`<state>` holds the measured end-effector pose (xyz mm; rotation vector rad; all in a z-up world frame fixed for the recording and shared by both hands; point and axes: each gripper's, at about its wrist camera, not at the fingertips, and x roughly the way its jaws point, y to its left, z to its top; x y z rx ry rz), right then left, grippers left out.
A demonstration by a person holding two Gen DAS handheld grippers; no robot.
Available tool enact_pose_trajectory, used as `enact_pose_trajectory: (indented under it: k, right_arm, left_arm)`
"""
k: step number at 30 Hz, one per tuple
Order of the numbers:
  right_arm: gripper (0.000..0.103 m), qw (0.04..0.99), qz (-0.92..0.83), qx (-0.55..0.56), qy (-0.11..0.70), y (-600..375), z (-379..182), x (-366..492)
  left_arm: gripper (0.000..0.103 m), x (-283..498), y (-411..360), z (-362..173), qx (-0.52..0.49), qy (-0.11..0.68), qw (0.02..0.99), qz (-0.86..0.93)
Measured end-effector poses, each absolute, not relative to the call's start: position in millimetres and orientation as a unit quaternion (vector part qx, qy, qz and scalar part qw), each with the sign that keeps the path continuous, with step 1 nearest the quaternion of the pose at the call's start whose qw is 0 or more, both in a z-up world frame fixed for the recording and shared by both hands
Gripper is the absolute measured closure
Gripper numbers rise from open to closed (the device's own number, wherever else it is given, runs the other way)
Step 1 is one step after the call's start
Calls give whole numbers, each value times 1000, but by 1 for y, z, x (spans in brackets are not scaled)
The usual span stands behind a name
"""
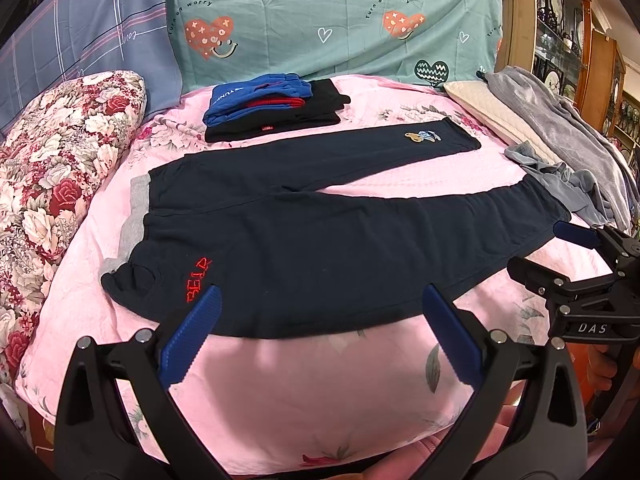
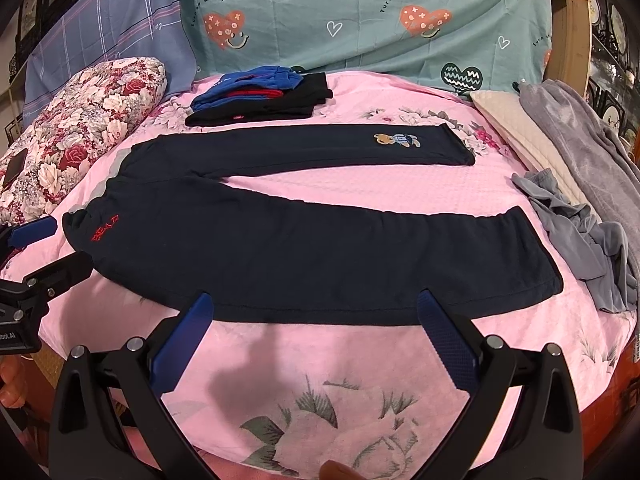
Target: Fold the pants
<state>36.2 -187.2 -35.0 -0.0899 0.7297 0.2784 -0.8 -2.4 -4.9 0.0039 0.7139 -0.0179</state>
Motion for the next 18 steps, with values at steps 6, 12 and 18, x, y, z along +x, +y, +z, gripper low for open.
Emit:
enact_pose_trajectory:
  k: [6, 12, 18]
  right_arm:
    - [1, 923, 137, -43, 357, -188, -36, 37]
    - [1, 922, 138, -44, 359, -187, -36, 38]
    - [1, 922, 139, -44, 360, -187, -37, 38]
  left_arm:
    - [2, 1, -2, -6, 7, 354, 935, -6]
    - [2, 2, -2, -7, 7, 355, 935, -5]
    - [2, 2, -2, -7, 10, 355, 935, -6]
